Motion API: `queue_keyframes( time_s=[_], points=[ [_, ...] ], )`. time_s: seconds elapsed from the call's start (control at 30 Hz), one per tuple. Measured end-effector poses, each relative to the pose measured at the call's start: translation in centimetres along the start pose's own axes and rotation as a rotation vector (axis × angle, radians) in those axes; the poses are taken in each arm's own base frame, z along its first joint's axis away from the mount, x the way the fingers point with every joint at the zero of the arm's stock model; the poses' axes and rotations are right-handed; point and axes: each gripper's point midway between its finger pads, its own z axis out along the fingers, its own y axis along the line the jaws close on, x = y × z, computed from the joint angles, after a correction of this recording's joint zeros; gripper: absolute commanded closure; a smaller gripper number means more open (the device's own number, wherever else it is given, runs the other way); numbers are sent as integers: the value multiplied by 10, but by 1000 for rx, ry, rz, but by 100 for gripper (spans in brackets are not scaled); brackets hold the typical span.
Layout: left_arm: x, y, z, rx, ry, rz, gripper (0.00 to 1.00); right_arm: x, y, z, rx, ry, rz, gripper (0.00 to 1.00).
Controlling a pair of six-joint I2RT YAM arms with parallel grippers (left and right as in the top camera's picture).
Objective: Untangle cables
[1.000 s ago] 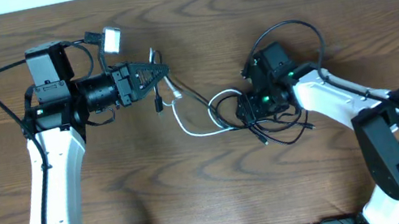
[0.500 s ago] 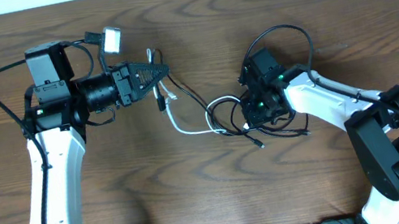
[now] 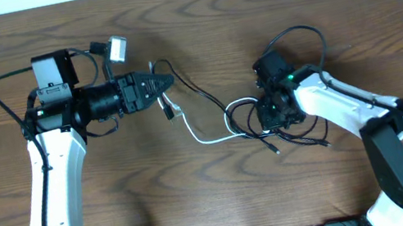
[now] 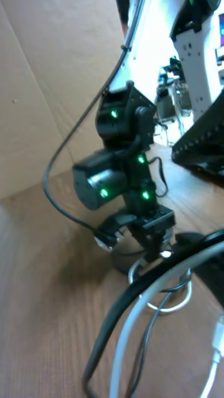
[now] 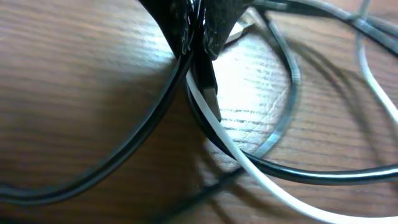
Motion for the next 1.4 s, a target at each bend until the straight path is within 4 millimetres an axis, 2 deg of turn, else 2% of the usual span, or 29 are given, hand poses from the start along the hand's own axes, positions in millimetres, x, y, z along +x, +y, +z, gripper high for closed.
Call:
queue_keyframes(
  time_s=[0.1, 0.23, 0.37, 0.57, 0.67, 0.73, 0.83, 1.03, 1.07, 1.23, 1.4],
  points=[
    [9, 1, 1, -4, 25, 5, 51, -8, 1, -18, -9, -58, 0, 99],
    [21, -2, 5, -1, 65, 70, 45, -20, 5, -56, -53, -165, 4, 99],
    [31, -4, 17, -12, 112, 146, 41, -23, 12, -88, -111, -238, 0, 99],
    [51, -1, 40, -81, 214, 226, 33, -23, 17, -121, -165, -311, -14, 99],
    [60, -2, 50, -104, 257, 260, 30, -21, 18, -131, -178, -333, -16, 99],
    [63, -2, 56, -118, 277, 283, 21, -21, 18, -136, -186, -344, -16, 99],
    [65, -3, 63, -128, 289, 328, 20, -19, 19, -140, -192, -347, -21, 99],
    [54, -4, 69, -140, 257, 406, 19, -13, 25, -140, -225, -327, -66, 99],
    [50, -2, 70, -149, 245, 417, 16, -12, 26, -141, -232, -325, -76, 99],
    [32, 11, 71, -244, 188, 398, 2, -11, 31, -145, -278, -324, -115, 99],
    [33, 35, 86, -273, 211, 339, 1, -13, 28, -157, -332, -349, -136, 99]
  ],
)
